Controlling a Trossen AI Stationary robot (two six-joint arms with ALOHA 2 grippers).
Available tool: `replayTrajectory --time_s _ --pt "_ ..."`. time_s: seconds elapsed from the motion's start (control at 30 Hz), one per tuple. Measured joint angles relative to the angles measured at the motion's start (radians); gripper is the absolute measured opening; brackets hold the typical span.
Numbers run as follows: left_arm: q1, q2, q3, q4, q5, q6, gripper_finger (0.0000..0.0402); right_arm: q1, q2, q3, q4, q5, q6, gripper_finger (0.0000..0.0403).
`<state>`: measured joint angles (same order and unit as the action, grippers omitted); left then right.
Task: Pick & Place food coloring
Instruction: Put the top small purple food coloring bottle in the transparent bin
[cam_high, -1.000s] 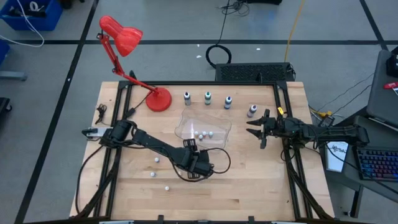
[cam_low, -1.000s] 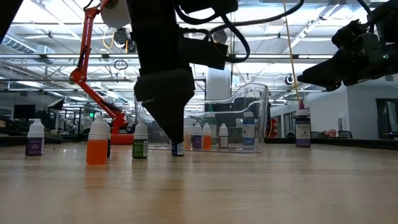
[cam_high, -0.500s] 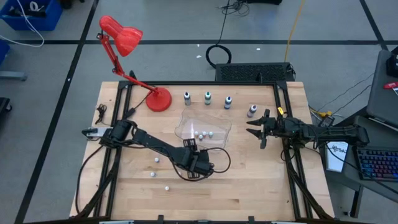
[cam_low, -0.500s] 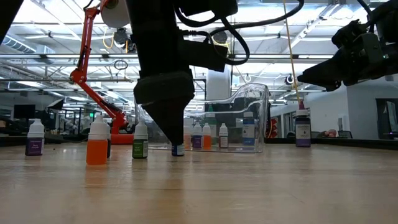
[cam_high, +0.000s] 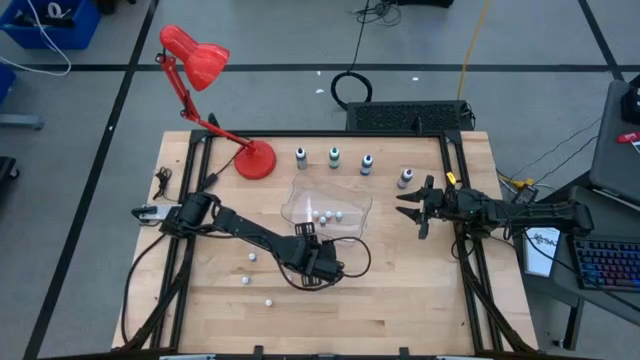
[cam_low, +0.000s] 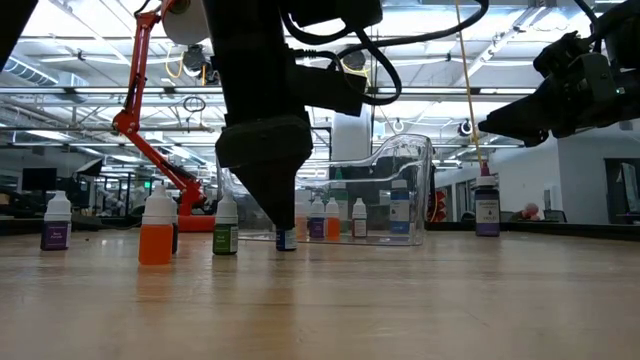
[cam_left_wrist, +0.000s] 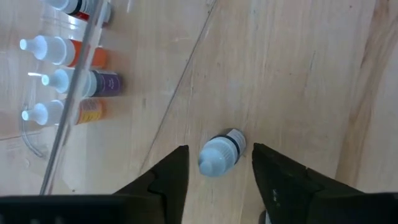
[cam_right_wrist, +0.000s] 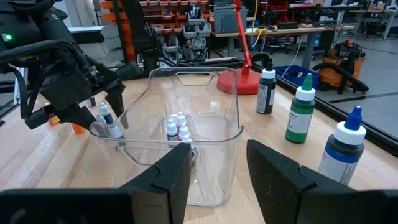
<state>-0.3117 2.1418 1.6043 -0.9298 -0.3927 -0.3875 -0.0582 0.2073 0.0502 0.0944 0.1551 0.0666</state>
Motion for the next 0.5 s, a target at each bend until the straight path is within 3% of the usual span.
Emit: replayTrajectory --time_s 0.23,0.5 --pt "0.011 0.000 0.000 0.000 0.007 -0.009 0.0122 0.000 0.000 0.000 0.000 0.000 0.000 0.0144" --pt "0.033 -0.003 0.002 0.002 0.083 -0.014 0.0079 0.000 0.000 0.000 0.000 0.000 0.000 0.0144"
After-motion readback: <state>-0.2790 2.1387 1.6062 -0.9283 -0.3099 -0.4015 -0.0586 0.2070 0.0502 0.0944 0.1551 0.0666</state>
